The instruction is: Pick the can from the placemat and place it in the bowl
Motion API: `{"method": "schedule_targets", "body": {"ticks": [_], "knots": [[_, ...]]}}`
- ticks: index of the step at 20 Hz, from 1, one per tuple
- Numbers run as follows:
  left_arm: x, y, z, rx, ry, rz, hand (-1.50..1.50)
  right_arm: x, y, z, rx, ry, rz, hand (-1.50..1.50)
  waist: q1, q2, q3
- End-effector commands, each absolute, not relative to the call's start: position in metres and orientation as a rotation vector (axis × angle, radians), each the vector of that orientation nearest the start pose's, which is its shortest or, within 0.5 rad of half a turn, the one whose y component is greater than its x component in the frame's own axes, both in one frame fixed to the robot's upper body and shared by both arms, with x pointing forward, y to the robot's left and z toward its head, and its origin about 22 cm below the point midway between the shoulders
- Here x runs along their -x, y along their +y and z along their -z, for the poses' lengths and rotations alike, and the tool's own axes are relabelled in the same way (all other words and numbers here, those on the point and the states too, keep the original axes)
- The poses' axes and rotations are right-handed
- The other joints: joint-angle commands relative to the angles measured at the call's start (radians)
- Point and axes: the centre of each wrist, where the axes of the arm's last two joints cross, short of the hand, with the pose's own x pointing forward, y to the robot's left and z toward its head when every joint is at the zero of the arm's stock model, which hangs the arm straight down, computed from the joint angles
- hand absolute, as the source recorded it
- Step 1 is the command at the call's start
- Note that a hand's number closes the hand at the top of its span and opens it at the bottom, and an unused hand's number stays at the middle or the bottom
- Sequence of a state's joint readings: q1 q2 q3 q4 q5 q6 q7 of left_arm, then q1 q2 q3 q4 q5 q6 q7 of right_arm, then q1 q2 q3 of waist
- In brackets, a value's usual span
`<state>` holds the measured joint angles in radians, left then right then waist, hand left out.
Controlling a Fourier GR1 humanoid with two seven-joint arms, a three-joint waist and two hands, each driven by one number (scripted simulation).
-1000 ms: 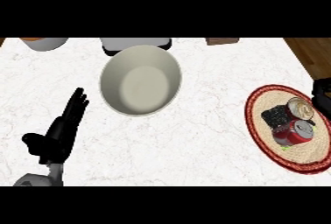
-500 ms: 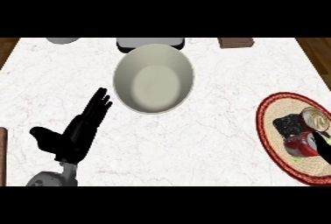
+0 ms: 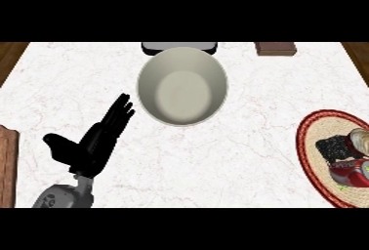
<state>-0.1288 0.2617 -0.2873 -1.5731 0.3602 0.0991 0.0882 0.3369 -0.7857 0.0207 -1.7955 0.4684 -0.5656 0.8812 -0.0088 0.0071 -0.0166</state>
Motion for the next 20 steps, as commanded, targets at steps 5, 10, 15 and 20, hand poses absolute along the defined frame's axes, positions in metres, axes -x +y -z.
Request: {"method": "schedule_targets", "body": {"ticks": [5,10,15,20], "knots": [[-0.269,0.208,-0.032,0.272,-1.486,0.145,0.0,-0.197,-0.336,-0.132,1.206,-0.492,-0.052,-1.5,0.042,0.001,0.009],[-0.266,0.202,-0.023,0.293,-1.484,0.182,0.0,-0.209,-0.342,-0.122,1.141,-0.359,-0.035,-1.5,0.042,0.003,0.011],[-0.265,0.188,-0.029,0.289,-1.457,0.154,0.0,-0.214,-0.351,-0.121,1.094,-0.3,-0.044,-1.5,0.034,-0.003,0.012],[-0.268,0.201,-0.03,0.29,-1.478,0.155,0.0,-0.222,-0.358,-0.109,1.047,-0.225,-0.053,-1.5,0.041,0.001,0.011]]}}
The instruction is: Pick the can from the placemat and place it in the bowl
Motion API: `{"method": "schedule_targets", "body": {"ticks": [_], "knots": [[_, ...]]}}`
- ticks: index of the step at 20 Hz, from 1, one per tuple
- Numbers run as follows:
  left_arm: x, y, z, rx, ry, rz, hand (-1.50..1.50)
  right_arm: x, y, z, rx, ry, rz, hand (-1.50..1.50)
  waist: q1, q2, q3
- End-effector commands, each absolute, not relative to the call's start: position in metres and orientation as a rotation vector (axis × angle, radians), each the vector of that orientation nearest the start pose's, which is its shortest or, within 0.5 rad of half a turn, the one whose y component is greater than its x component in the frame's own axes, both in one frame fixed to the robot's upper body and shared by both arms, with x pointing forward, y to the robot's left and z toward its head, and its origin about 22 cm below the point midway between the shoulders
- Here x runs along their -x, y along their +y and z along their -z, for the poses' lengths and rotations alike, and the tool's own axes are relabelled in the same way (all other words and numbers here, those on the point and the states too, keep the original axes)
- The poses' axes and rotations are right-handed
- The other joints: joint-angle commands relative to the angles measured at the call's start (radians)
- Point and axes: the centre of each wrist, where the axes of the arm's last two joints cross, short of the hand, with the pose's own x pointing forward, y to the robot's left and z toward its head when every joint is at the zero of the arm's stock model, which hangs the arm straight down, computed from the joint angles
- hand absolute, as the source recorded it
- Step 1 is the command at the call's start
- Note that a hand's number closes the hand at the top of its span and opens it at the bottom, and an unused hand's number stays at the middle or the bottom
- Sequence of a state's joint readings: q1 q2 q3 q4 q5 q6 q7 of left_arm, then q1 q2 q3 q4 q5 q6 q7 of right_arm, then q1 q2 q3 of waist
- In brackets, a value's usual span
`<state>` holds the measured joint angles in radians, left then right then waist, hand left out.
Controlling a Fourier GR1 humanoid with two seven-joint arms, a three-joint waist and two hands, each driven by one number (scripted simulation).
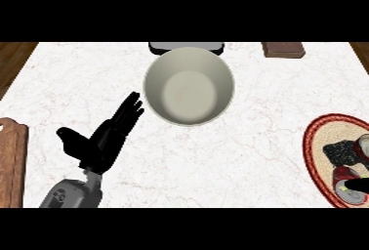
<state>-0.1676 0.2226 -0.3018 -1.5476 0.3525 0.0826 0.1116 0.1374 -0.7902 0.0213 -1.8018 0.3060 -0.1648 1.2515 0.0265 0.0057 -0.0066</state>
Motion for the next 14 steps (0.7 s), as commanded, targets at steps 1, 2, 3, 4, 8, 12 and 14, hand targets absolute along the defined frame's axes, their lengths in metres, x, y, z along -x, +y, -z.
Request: {"method": "schedule_targets", "body": {"ticks": [1,2,3,4,8,12,14], "knots": [[-0.261,0.197,-0.03,0.291,-1.477,0.136,0.0,-0.218,-0.361,-0.108,1.047,-0.206,-0.06,-1.5,-0.004,-0.003,0.003],[-0.273,0.203,-0.028,0.279,-1.48,0.159,0.0,-0.222,-0.353,-0.097,1.038,-0.216,-0.046,-1.5,-0.008,0.001,0.003],[-0.268,0.189,-0.036,0.299,-1.48,0.155,0.0,-0.222,-0.356,-0.105,1.03,-0.206,-0.074,-1.5,-0.008,-0.002,0.003],[-0.268,0.206,-0.035,0.295,-1.489,0.142,0.0,-0.223,-0.357,-0.107,1.034,-0.208,-0.08,-1.5,-0.006,-0.002,0.002],[-0.274,0.211,-0.032,0.267,-1.473,0.151,0.0,-0.226,-0.345,-0.097,1.049,-0.219,-0.097,-1.5,-0.013,-0.002,0.003],[-0.274,0.197,-0.041,0.255,-1.501,0.144,0.0,-0.238,-0.356,-0.099,1.06,-0.183,-0.089,-1.5,-0.01,-0.002,0.004],[-0.262,0.201,-0.03,0.274,-1.484,0.162,0.0,-0.237,-0.345,-0.08,1.057,-0.174,-0.089,-1.5,-0.005,-0.002,0.004]]}}
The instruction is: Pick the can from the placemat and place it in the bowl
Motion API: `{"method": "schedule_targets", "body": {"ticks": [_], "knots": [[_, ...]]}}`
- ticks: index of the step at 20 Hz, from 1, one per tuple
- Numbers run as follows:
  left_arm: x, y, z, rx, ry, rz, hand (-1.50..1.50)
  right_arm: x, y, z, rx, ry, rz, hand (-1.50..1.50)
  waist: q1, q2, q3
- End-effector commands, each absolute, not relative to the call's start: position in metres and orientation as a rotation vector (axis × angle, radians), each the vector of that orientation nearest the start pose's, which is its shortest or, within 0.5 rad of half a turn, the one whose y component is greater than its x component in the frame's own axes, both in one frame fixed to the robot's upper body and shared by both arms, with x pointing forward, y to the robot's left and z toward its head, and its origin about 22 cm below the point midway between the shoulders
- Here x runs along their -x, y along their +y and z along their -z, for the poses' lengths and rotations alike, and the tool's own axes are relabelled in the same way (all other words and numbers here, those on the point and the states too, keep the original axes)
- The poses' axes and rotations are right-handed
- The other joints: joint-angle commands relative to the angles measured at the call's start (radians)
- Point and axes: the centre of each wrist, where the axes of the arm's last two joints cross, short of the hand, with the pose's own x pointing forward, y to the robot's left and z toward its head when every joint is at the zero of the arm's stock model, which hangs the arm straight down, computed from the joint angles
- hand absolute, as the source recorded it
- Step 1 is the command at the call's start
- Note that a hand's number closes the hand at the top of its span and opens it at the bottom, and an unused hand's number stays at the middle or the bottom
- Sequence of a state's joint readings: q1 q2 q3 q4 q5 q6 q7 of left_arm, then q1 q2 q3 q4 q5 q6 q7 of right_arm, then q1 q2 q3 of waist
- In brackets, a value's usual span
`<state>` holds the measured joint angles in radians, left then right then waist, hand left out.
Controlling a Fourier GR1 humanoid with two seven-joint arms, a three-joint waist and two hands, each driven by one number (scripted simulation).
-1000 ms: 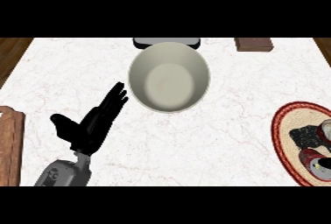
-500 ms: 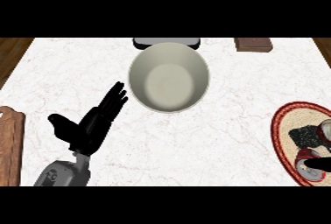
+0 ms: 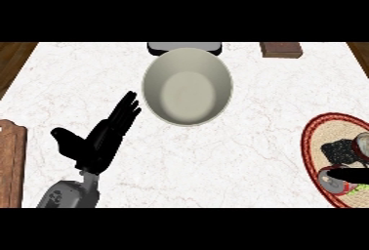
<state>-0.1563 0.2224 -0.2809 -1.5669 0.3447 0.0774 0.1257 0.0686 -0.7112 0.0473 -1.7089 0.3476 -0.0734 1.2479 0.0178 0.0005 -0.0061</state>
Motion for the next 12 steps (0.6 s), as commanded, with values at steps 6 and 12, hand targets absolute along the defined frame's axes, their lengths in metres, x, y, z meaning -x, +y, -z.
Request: {"method": "schedule_targets", "body": {"ticks": [6,12], "knots": [[-0.267,0.19,-0.039,0.282,-1.493,0.132,0.0,-0.241,-0.338,-0.076,1.058,-0.186,-0.068,-1.5,-0.012,0.0,0.004],[-0.26,0.206,-0.027,0.27,-1.477,0.127,0.0,-0.246,-0.337,-0.078,1.094,-0.177,-0.067,-1.5,-0.012,-0.001,0.003]]}}
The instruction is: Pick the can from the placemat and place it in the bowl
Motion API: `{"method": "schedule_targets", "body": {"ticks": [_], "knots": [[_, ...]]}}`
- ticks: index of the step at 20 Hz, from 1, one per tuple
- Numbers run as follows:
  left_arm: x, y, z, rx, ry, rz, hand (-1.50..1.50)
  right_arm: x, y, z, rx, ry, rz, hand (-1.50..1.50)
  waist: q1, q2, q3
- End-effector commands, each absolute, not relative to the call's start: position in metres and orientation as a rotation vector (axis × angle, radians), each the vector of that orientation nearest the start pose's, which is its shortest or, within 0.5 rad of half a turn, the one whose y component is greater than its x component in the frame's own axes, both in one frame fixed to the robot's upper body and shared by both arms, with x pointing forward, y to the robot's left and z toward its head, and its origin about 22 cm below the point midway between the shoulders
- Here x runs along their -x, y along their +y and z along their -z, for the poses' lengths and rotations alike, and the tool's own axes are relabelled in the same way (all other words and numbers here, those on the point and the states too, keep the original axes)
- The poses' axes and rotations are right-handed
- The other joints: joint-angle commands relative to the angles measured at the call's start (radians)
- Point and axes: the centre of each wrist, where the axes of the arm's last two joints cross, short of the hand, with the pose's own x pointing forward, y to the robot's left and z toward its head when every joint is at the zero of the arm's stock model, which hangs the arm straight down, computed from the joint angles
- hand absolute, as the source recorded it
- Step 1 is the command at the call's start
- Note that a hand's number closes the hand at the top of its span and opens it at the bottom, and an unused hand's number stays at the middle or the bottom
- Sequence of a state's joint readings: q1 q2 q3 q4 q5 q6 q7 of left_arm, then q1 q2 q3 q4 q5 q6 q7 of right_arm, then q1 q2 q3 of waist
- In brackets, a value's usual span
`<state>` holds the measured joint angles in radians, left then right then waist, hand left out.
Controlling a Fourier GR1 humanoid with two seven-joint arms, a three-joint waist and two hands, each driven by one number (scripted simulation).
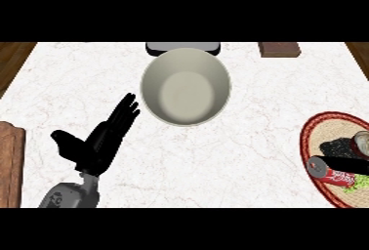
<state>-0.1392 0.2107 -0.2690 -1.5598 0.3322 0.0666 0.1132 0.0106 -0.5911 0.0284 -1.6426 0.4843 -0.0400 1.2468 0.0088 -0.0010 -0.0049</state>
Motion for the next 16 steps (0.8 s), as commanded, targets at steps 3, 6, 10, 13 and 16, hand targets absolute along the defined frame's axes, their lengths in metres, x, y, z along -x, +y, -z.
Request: {"method": "schedule_targets", "body": {"ticks": [3,6,10,13,16], "knots": [[-0.264,0.209,-0.032,0.244,-1.487,0.129,0.0,-0.252,-0.344,-0.078,1.095,-0.162,-0.053,-1.5,0.0,0.001,0.004],[-0.267,0.194,-0.027,0.271,-1.484,0.115,0.0,-0.243,-0.346,-0.061,1.083,-0.171,-0.049,-1.5,-0.011,0.001,0.004],[-0.262,0.221,-0.027,0.282,-1.484,0.137,0.0,-0.248,-0.326,-0.05,1.087,-0.17,-0.046,-1.5,-0.002,0.001,0.004],[-0.256,0.201,-0.022,0.277,-1.48,0.142,0.0,-0.241,-0.335,-0.045,1.12,-0.249,-0.074,1.5,-0.009,0.0,0.005],[-0.266,0.21,-0.023,0.267,-1.481,0.128,0.0,-0.243,-0.34,-0.043,1.158,-0.273,-0.108,1.5,-0.01,0.001,0.005]]}}
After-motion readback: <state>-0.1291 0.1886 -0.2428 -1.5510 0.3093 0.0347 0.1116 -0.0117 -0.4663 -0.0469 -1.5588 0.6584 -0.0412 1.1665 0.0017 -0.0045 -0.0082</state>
